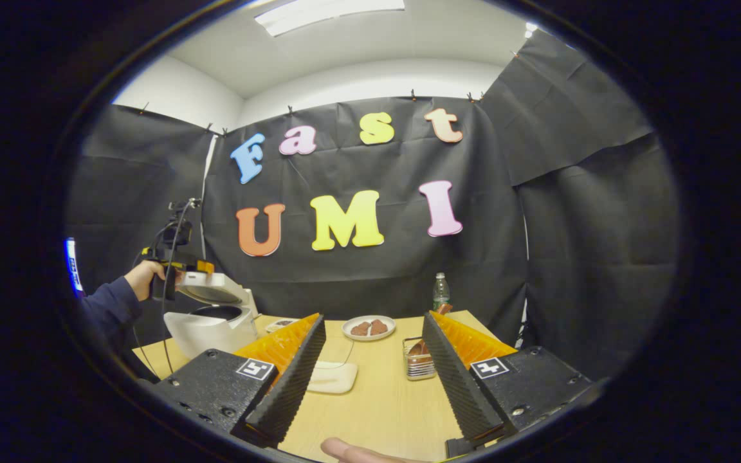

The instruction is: Close the left gripper, press the button to open the rice cooker; take a wooden spoon from the chopstick holder with the right hand, scoop a spoonful of rice and pour it into the rice cooker, then put the wooden spoon back into the chopstick holder.

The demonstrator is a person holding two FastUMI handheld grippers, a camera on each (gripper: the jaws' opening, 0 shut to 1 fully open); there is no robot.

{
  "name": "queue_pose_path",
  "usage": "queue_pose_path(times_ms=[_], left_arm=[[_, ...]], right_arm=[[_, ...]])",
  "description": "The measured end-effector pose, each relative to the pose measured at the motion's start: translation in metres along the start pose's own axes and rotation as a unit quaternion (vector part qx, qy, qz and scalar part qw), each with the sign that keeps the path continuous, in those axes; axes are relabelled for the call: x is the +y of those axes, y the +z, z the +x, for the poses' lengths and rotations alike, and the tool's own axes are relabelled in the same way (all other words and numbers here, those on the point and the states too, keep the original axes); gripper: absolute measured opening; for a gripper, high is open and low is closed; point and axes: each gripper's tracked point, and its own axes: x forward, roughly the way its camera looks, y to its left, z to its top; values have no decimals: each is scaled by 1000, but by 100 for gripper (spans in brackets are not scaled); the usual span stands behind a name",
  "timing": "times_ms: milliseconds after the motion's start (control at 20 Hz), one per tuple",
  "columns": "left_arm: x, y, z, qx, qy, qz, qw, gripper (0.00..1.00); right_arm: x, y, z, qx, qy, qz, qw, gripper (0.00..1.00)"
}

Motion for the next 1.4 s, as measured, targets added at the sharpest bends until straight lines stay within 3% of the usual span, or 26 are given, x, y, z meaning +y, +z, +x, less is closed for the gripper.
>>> queue_pose_path(times_ms=[500,800,1100,1400], left_arm=[[-8,-74,-13,78,1,3,997,98],[-9,-106,-17,154,4,5,988,99],[-5,-110,-19,161,-8,4,987,99],[-2,-109,-12,124,-3,-3,992,99]], right_arm=[[-8,5,-48,-21,-15,-16,1000,96],[-10,2,-52,-20,-19,-20,999,95],[-14,-4,-50,-10,-21,-12,1000,96],[-15,-1,-52,-18,-22,5,1000,95]])
